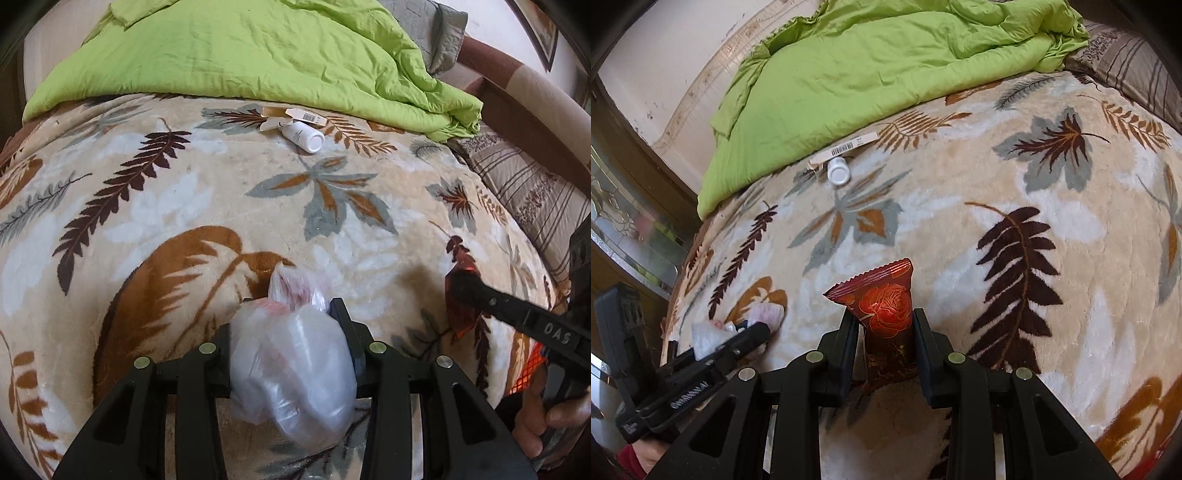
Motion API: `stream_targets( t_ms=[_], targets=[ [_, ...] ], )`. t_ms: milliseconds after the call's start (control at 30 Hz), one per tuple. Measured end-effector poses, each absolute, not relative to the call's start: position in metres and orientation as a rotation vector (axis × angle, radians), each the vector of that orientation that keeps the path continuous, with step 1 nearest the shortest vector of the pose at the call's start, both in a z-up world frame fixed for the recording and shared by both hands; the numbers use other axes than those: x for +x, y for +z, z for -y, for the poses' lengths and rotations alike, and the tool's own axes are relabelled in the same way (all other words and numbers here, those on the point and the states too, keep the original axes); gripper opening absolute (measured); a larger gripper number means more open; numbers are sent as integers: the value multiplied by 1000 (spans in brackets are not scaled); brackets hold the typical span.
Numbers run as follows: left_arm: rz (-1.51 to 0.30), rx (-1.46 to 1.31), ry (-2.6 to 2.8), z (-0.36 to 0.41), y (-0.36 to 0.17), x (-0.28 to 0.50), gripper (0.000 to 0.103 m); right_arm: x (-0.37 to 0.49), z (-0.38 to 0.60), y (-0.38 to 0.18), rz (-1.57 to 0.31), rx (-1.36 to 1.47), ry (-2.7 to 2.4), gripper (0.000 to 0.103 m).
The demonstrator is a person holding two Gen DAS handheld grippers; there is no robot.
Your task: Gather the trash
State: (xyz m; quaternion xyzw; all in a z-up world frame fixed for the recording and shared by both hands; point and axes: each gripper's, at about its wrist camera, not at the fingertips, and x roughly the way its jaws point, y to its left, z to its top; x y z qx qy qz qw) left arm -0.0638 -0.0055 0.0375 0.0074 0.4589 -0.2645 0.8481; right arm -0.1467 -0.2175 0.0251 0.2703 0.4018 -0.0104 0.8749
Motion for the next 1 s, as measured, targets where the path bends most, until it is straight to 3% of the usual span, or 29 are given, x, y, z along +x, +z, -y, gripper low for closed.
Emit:
stream_targets(
  t_ms=[367,467,800,867,1000],
  targets=[
    [-960,51,-551,9,28,-69,49,-138,211,21,-860,527,-15,32],
    [-931,134,-513,16,24,-74,38,-137,209,21,-864,517,-19,33],
    [-876,89,-502,7,32,-90,37,-136,201,20,-885,437,-55,34],
    [-874,73,-509,6,33,-95,37,-136,200,19,-896,413,-73,40],
    [-860,75,-513,8,34,-99,37,-134,195,18,-900,368,-88,40]
  ],
)
